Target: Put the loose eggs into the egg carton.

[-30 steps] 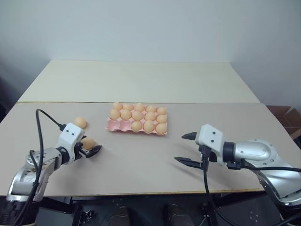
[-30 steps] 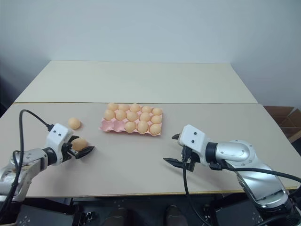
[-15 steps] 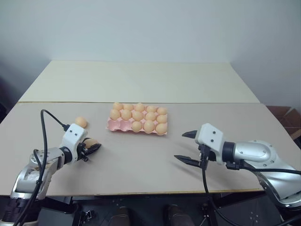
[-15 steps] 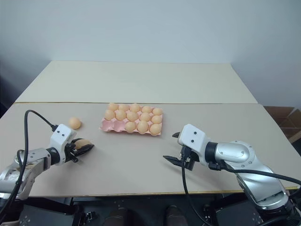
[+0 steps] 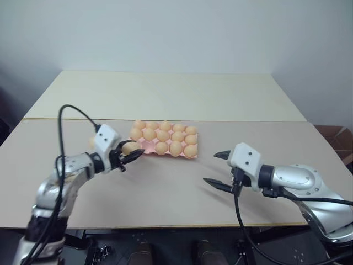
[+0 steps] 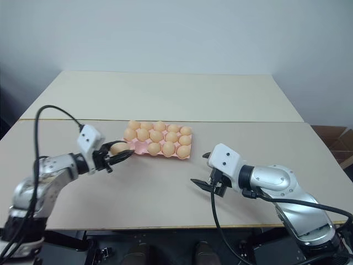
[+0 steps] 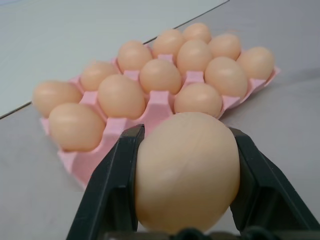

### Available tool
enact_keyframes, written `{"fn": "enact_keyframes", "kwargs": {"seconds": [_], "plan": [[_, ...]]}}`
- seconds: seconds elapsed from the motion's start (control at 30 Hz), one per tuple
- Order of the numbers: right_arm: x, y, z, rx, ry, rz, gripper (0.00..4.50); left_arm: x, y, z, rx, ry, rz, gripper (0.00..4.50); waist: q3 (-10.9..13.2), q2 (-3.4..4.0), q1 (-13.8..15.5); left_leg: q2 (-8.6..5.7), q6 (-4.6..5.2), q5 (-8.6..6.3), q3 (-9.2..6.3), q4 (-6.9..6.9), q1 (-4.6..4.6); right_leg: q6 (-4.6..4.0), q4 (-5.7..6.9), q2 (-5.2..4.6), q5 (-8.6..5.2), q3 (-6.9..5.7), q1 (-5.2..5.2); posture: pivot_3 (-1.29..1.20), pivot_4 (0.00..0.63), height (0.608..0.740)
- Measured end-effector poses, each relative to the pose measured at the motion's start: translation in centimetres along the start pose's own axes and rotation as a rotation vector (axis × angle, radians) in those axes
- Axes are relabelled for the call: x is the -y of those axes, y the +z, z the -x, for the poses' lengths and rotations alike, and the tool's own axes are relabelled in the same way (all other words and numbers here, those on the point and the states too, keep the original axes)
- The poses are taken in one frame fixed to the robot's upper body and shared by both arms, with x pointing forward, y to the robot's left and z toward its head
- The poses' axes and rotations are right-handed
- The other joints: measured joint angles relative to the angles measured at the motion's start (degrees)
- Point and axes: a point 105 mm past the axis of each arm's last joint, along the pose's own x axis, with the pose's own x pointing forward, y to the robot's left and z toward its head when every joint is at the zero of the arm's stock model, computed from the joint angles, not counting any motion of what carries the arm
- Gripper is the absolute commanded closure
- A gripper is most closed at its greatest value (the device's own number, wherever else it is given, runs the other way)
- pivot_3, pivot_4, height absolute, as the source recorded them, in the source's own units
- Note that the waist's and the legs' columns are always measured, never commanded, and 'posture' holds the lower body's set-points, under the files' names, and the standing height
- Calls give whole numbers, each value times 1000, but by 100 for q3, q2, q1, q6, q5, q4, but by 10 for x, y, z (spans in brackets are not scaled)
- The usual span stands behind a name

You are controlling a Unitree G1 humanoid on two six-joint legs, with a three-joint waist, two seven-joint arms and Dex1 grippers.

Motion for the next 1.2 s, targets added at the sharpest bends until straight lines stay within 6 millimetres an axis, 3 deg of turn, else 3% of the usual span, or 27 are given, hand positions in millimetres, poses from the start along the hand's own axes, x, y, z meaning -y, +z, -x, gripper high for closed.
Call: {"fn": "enact_keyframes", "kwargs": {"seconds": [0.4,0.43,0.47,0.67,0.8,0.93,1.2], "plan": [[-6,-9,5,-39,-57,-15,0,-10,2,-38,56,-19,-23,2565,-1,-1,-12,-1,0,0,-3,3,-2,2,1,0,1,1,0,0,150,740],[-7,-9,5,-39,-59,-14,0,-10,2,-39,55,-22,-25,2018,-1,-1,-13,-1,0,0,-3,3,-2,2,1,0,1,1,0,0,150,740],[-7,-8,5,-38,-59,-13,0,-11,2,-40,53,-21,-26,1868,-1,-1,-13,-1,0,0,-3,3,-2,2,1,1,1,1,0,0,150,740],[-6,-9,5,-42,-76,-16,0,-12,1,-41,54,-14,-48,18,-1,-1,-4,-1,0,0,-3,3,-2,2,1,0,2,0,0,0,150,740],[-5,-9,5,-41,-76,-16,0,-12,4,-40,63,-2,-59,18,-1,-1,-6,-1,0,0,-4,3,-2,2,1,0,2,0,0,0,150,740],[-5,-9,5,-43,-72,-13,0,-7,5,-25,64,3,-98,18,-1,-1,-47,2,0,0,-4,3,-1,2,2,1,1,2,-1,0,150,740],[-3,-8,4,-42,-55,1,0,-13,-20,44,-38,159,-7,18,-1,-1,-133,3,0,0,-8,2,3,1,2,-1,-1,-1,1,0,150,740]]}}
